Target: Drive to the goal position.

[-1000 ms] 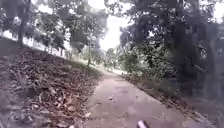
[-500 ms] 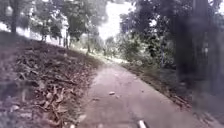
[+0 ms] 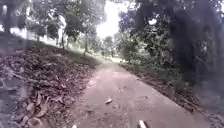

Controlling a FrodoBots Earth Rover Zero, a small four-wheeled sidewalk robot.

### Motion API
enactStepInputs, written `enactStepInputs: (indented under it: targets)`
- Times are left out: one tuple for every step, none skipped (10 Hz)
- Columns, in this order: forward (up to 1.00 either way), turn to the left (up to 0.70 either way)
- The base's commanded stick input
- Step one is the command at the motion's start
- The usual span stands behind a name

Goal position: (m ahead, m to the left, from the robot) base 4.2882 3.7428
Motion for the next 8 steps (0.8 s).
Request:
enactStepInputs:
  targets:
    - [0.7, 0.0]
    - [0.7, 0.0]
    - [0.7, 0.0]
    - [0.7, 0.0]
    - [0.7, 0.02]
    - [0.7, 0.19]
    - [0.7, 0.25]
    - [0.7, 0.21]
